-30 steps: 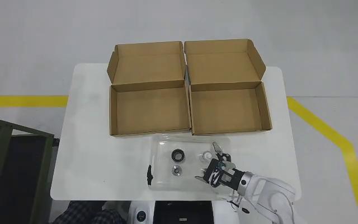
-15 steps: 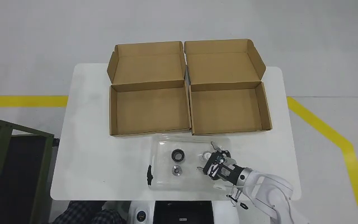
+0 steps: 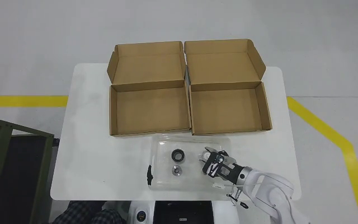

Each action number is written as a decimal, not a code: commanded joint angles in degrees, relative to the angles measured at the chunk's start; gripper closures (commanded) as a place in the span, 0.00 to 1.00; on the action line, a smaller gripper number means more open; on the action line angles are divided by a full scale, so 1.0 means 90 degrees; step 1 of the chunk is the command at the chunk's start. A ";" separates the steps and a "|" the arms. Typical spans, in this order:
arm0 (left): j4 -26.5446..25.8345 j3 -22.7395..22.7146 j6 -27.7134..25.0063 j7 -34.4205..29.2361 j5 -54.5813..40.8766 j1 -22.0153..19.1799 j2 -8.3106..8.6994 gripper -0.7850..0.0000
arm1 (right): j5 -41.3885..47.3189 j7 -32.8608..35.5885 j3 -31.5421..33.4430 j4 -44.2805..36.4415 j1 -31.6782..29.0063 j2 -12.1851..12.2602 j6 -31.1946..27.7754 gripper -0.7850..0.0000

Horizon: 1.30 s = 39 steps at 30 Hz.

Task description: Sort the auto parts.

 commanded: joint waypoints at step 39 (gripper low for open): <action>0.0000 0.0000 0.0000 0.0000 0.0000 0.0000 0.0000 0.00 | 0.3955 -0.1391 0.0619 0.0156 -0.0028 0.0126 -0.0190 1.00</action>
